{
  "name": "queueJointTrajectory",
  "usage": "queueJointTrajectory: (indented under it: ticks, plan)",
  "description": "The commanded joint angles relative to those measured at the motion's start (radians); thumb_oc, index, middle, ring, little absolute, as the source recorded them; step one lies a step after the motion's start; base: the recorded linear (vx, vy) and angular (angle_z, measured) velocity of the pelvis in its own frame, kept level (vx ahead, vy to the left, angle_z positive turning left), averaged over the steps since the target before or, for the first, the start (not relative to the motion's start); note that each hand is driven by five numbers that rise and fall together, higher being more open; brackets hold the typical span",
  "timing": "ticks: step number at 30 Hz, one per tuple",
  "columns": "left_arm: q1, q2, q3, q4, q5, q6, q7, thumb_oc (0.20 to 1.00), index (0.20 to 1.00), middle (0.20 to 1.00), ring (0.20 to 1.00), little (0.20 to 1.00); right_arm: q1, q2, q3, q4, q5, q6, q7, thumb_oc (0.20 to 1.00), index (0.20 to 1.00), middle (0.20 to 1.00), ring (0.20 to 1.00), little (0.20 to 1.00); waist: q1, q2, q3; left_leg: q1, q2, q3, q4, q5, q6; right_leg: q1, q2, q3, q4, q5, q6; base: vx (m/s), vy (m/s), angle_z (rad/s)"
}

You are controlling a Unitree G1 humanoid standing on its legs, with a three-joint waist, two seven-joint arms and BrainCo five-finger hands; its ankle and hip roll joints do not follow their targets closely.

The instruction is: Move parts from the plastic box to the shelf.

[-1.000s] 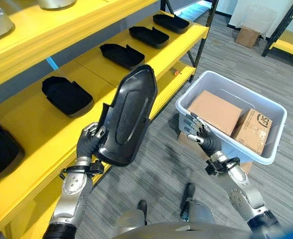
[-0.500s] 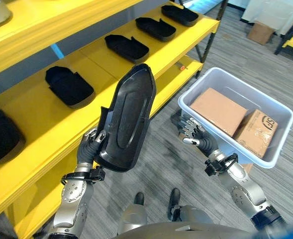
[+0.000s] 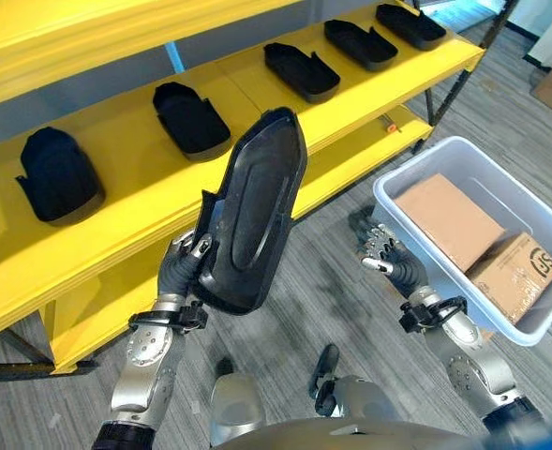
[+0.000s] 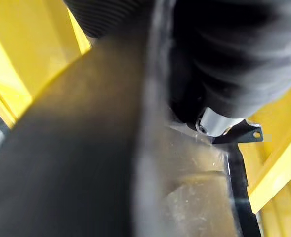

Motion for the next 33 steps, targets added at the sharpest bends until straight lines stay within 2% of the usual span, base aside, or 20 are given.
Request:
queueJointTrajectory:
  ticks: [1, 3, 5, 6, 8, 9, 10, 11, 12, 14, 15, 16, 18, 19, 20, 22, 23, 27, 28, 33]
  plan:
    - [0.011, 0.032, 0.017, -0.084, -0.044, -0.060, 0.003, 0.200, 0.200, 0.200, 0.200, 0.200, -0.004, -0.002, -0.008, -0.045, 0.025, -0.076, -0.017, 1.000, 1.000, 1.000, 1.000, 1.000, 0.013, 0.019, -0.112, 0.071, 0.037, 0.037, -0.183, 0.093, -0.077, 0.083, -0.003, 0.050, 0.021, -0.153, 0.082, 0.11, 0.437, 1.14]
    - [0.005, 0.042, 0.007, -0.080, -0.049, -0.057, -0.010, 0.200, 0.200, 0.200, 0.200, 0.200, 0.004, 0.009, -0.018, -0.041, 0.020, -0.076, -0.023, 1.000, 1.000, 1.000, 1.000, 1.000, 0.018, 0.031, -0.125, 0.071, 0.027, 0.025, -0.196, 0.074, -0.083, 0.094, -0.028, 0.020, 0.019, -0.135, 0.098, 0.05, 0.312, 0.91]
    - [0.008, 0.049, 0.011, -0.082, -0.048, -0.058, -0.017, 0.200, 0.200, 0.200, 0.200, 0.200, 0.011, 0.014, -0.024, -0.053, 0.020, -0.075, -0.011, 1.000, 1.000, 1.000, 1.000, 1.000, 0.036, 0.026, -0.127, 0.062, -0.015, 0.003, -0.168, 0.035, -0.067, 0.117, -0.069, 0.010, 0.013, -0.105, 0.124, 0.08, 0.421, 0.70]
    - [0.006, 0.062, 0.012, -0.076, -0.045, -0.057, -0.023, 0.200, 0.200, 0.200, 0.200, 0.200, 0.022, 0.025, -0.030, -0.049, 0.008, -0.065, -0.002, 1.000, 1.000, 1.000, 1.000, 1.000, 0.050, 0.011, -0.122, 0.043, -0.060, -0.011, -0.117, -0.021, -0.044, 0.137, -0.127, -0.009, 0.013, -0.073, 0.150, 0.08, 0.551, 0.68]
    - [0.007, 0.078, 0.017, -0.081, -0.040, -0.060, -0.026, 0.200, 0.200, 0.200, 0.200, 0.200, 0.023, 0.038, -0.027, -0.052, -0.005, -0.060, 0.003, 1.000, 1.000, 1.000, 1.000, 1.000, 0.064, -0.004, -0.118, 0.019, -0.135, -0.032, -0.059, -0.081, -0.012, 0.157, -0.189, -0.018, 0.005, -0.028, 0.183, 0.05, 0.472, 0.46]
    - [0.007, 0.079, 0.017, -0.081, -0.040, -0.060, -0.026, 0.200, 0.200, 0.200, 0.200, 0.200, 0.023, 0.039, -0.027, -0.052, -0.005, -0.060, 0.003, 1.000, 1.000, 1.000, 1.000, 1.000, 0.063, -0.007, -0.118, 0.016, -0.139, -0.032, -0.054, -0.084, -0.009, 0.157, -0.193, -0.019, 0.005, -0.025, 0.186, 0.03, 0.453, 0.47]
    - [0.008, 0.101, 0.026, -0.084, -0.029, -0.062, -0.032, 0.200, 0.200, 0.200, 0.200, 0.200, 0.026, 0.057, -0.024, -0.053, -0.013, -0.058, 0.009, 1.000, 1.000, 1.000, 1.000, 1.000, 0.071, -0.018, -0.121, -0.004, -0.191, -0.035, -0.035, -0.109, 0.013, 0.153, -0.228, -0.012, 0.002, 0.004, 0.201, 0.02, 0.280, 0.48]
    - [0.009, 0.102, 0.026, -0.084, -0.029, -0.062, -0.032, 0.200, 0.200, 0.200, 0.200, 0.200, 0.026, 0.058, -0.025, -0.052, -0.014, -0.058, 0.009, 1.000, 1.000, 1.000, 1.000, 1.000, 0.071, -0.021, -0.122, -0.006, -0.194, -0.035, -0.033, -0.110, 0.015, 0.152, -0.231, -0.012, 0.001, 0.006, 0.203, 0.05, 0.549, 0.44]
    - [-0.004, 0.121, 0.027, -0.082, -0.018, -0.067, -0.026, 0.200, 0.200, 0.200, 0.200, 0.200, 0.020, 0.083, -0.015, -0.044, -0.020, -0.059, 0.008, 1.000, 1.000, 1.000, 1.000, 1.000, 0.077, -0.027, -0.124, -0.024, -0.247, -0.048, -0.028, -0.124, 0.043, 0.138, -0.263, 0.000, 0.011, 0.037, 0.213, 0.06, 0.449, 0.36]
    - [-0.034, 0.133, 0.013, -0.070, -0.006, -0.067, -0.014, 0.200, 0.200, 0.200, 0.200, 0.200, 0.020, 0.105, -0.013, -0.035, -0.022, -0.063, 0.002, 1.000, 1.000, 1.000, 1.000, 1.000, 0.064, -0.032, -0.125, -0.037, -0.304, -0.063, -0.043, -0.109, 0.081, 0.107, -0.285, 0.055, 0.057, 0.073, 0.198, 0.06, 0.516, 0.47]
    - [-0.045, 0.135, 0.003, -0.067, -0.003, -0.069, -0.012, 0.200, 0.200, 0.200, 0.200, 0.200, 0.018, 0.110, -0.005, -0.033, -0.023, -0.063, 0.001, 1.000, 1.000, 1.000, 1.000, 1.000, 0.051, -0.027, -0.126, -0.029, -0.321, -0.078, -0.054, -0.108, 0.092, 0.085, -0.273, 0.118, 0.089, 0.072, 0.188, 0.03, 0.280, 0.62]
    - [-0.045, 0.135, 0.003, -0.067, -0.003, -0.069, -0.012, 0.200, 0.200, 0.200, 0.200, 0.200, 0.017, 0.110, -0.005, -0.033, -0.023, -0.064, 0.001, 1.000, 1.000, 1.000, 1.000, 1.000, 0.053, -0.027, -0.126, -0.029, -0.320, -0.076, -0.054, -0.108, 0.092, 0.082, -0.274, 0.121, 0.092, 0.070, 0.188, 0.10, 0.240, 0.60]
    - [-0.068, 0.135, -0.020, -0.055, 0.009, -0.068, -0.006, 0.200, 0.200, 0.200, 0.200, 0.200, 0.026, 0.108, -0.005, -0.043, -0.018, -0.060, 0.009, 1.000, 1.000, 1.000, 1.000, 1.000, 0.021, -0.011, -0.119, -0.007, -0.341, -0.100, -0.086, -0.088, 0.111, 0.019, -0.201, 0.245, 0.169, 0.044, 0.159, 0.11, 0.288, 0.43]
    - [-0.072, 0.135, -0.025, -0.053, 0.014, -0.066, -0.009, 0.200, 0.200, 0.200, 0.200, 0.200, 0.032, 0.104, 0.000, -0.047, -0.018, -0.055, 0.018, 1.000, 1.000, 1.000, 1.000, 1.000, 0.013, -0.003, -0.114, 0.010, -0.342, -0.104, -0.105, -0.081, 0.116, -0.007, -0.166, 0.251, 0.195, 0.017, 0.150, 0.12, 0.341, 0.34]
    - [-0.080, 0.130, -0.036, -0.052, 0.013, -0.065, -0.012, 0.200, 0.200, 0.200, 0.200, 0.200, 0.033, 0.099, 0.004, -0.044, -0.016, -0.054, 0.021, 1.000, 1.000, 1.000, 1.000, 1.000, -0.005, 0.008, -0.106, 0.030, -0.339, -0.110, -0.132, -0.066, 0.120, -0.061, -0.096, 0.258, 0.237, -0.039, 0.124, 0.10, 0.270, 0.34]
    - [-0.074, 0.128, -0.033, -0.059, 0.017, -0.059, -0.018, 0.200, 0.200, 0.200, 0.200, 0.200, 0.043, 0.090, 0.002, -0.048, -0.009, -0.052, 0.026, 1.000, 1.000, 1.000, 1.000, 1.000, -0.020, 0.007, -0.093, 0.047, -0.351, -0.120, -0.141, -0.060, 0.122, -0.086, -0.044, 0.251, 0.229, -0.069, 0.112, 0.09, 0.195, 0.24]
    - [-0.068, 0.122, -0.039, -0.060, 0.015, -0.057, -0.026, 0.200, 0.200, 0.200, 0.200, 0.200, 0.043, 0.084, 0.003, -0.042, -0.008, -0.051, 0.031, 1.000, 1.000, 1.000, 1.000, 1.000, -0.032, -0.006, -0.085, 0.055, -0.367, -0.132, -0.137, -0.059, 0.125, -0.102, 0.019, 0.255, 0.218, -0.080, 0.104, 0.07, 0.113, 0.17]
    - [-0.045, 0.120, -0.034, -0.075, 0.009, -0.053, -0.035, 0.200, 0.200, 0.200, 0.200, 0.200, 0.040, 0.074, 0.006, -0.041, 0.005, -0.049, 0.039, 1.000, 1.000, 1.000, 1.000, 1.000, -0.027, -0.033, -0.091, 0.068, -0.386, -0.124, -0.134, -0.067, 0.124, -0.063, 0.071, 0.232, 0.153, -0.081, 0.101, 0.07, 0.032, 0.13]
    - [-0.034, 0.113, -0.036, -0.074, 0.005, -0.054, -0.039, 0.200, 0.200, 0.200, 0.200, 0.200, 0.040, 0.070, 0.012, -0.030, 0.006, -0.047, 0.043, 1.000, 1.000, 1.000, 1.000, 1.000, -0.029, -0.046, -0.099, 0.066, -0.394, -0.124, -0.128, -0.070, 0.121, -0.042, 0.098, 0.276, 0.101, -0.088, 0.098, 0.05, -0.031, -0.09]
    - [0.001, 0.092, -0.038, -0.084, -0.020, -0.052, -0.045, 0.200, 0.200, 0.200, 0.200, 0.200, 0.037, 0.057, 0.022, -0.032, 0.005, -0.045, 0.042, 1.000, 1.000, 1.000, 1.000, 1.000, -0.013, -0.048, -0.129, 0.073, -0.392, -0.101, -0.130, -0.076, 0.115, 0.019, 0.104, 0.311, 0.020, -0.075, 0.096, 0.05, -0.038, -0.06]
